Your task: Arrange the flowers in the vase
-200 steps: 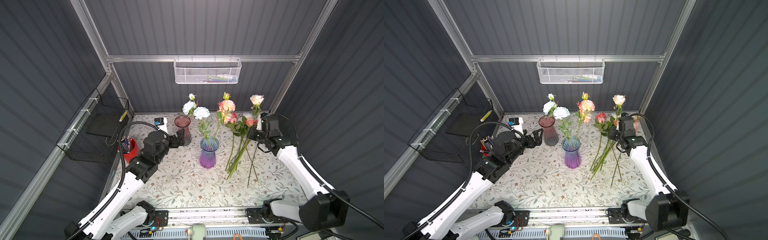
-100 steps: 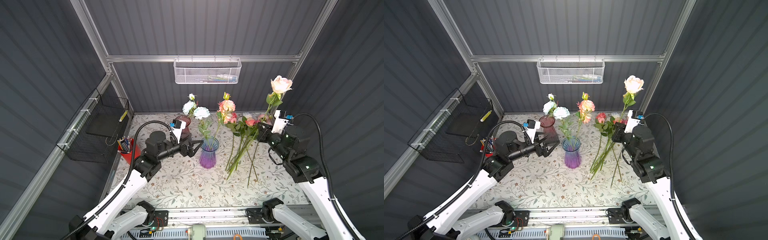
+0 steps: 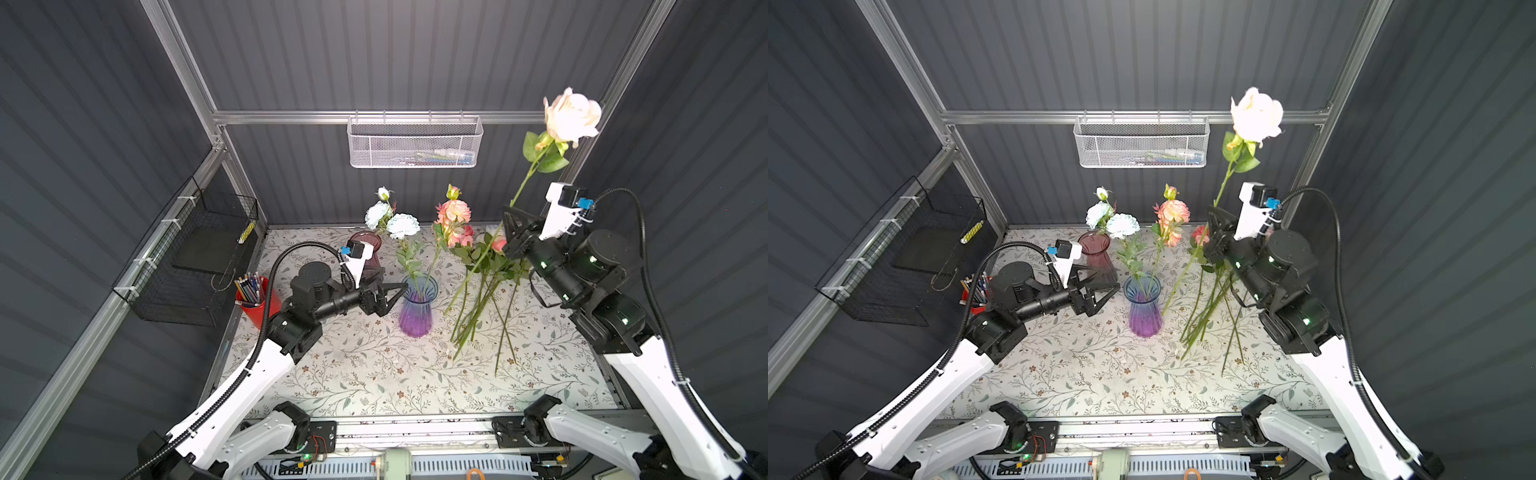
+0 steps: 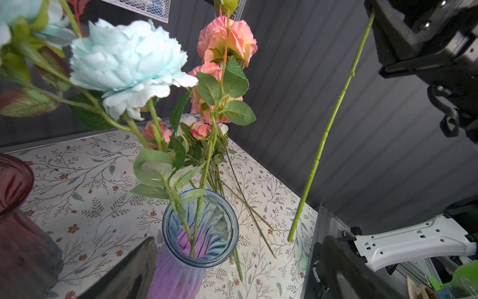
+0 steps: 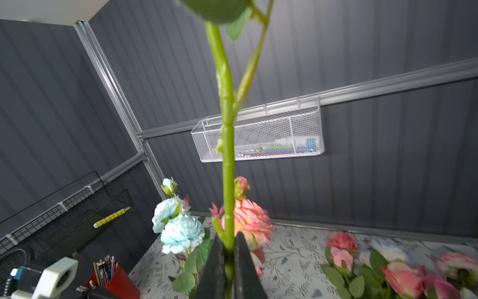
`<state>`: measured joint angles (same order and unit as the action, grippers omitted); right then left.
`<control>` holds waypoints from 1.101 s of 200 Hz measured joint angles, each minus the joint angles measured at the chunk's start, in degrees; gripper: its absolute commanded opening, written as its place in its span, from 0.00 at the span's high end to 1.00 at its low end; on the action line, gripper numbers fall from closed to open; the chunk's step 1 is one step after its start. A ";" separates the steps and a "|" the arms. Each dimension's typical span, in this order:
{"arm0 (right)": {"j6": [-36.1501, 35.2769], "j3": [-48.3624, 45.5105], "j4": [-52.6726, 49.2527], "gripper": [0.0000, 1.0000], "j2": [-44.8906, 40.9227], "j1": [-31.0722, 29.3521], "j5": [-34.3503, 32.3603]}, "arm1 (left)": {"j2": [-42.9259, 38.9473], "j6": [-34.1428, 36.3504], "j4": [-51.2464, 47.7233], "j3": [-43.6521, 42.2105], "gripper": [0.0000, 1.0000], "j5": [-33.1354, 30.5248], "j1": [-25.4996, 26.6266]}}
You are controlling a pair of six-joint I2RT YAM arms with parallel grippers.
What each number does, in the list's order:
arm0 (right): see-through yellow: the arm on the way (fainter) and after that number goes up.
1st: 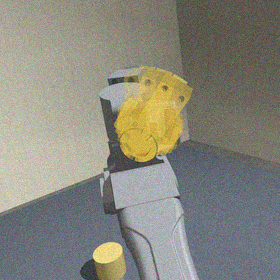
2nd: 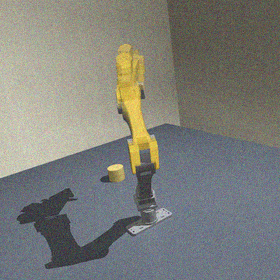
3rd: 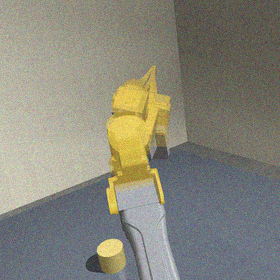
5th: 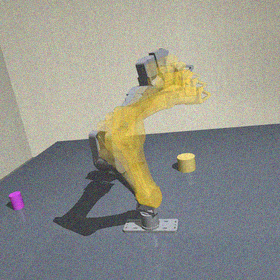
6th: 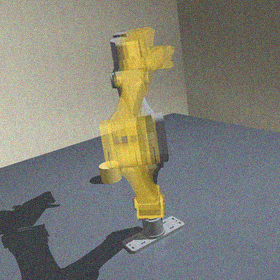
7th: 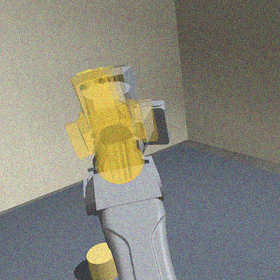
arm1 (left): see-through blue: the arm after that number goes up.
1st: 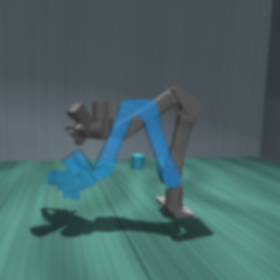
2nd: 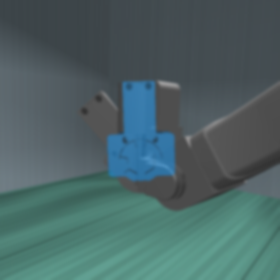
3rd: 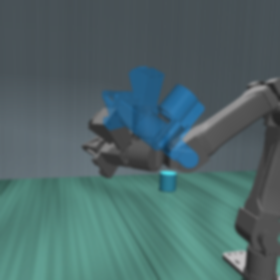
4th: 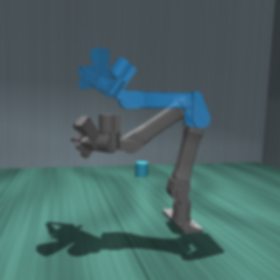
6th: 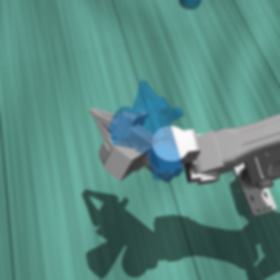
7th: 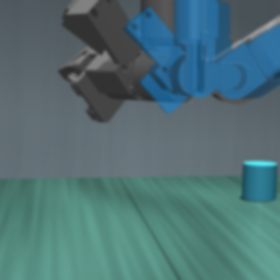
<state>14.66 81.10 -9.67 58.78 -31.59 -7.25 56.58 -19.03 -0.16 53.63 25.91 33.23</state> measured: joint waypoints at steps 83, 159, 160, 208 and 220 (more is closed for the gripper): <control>-9.16 5.29 7.06 0.94 16.39 -6.38 -2.32 | -1.49 0.04 -0.02 0.00 0.01 -3.82 -0.02; -8.02 -6.27 13.27 0.94 15.72 -9.46 -4.87 | -2.16 0.44 -0.02 0.00 0.01 -5.16 0.00; -7.98 -6.62 13.29 0.94 15.72 -9.62 -5.03 | -2.16 0.44 -0.02 0.00 0.01 -5.16 0.00; -6.25 -13.73 13.33 0.87 15.63 -13.79 -8.09 | -2.08 0.42 -0.02 0.00 0.01 -5.18 -0.02; -5.42 -14.36 13.05 0.79 15.63 -13.94 -8.44 | -2.08 0.42 -0.04 0.00 0.01 -5.18 -0.02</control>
<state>9.23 66.74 3.38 74.41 -45.54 -15.68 54.50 -18.61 -0.21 53.63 20.73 33.21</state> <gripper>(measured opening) 0.146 0.994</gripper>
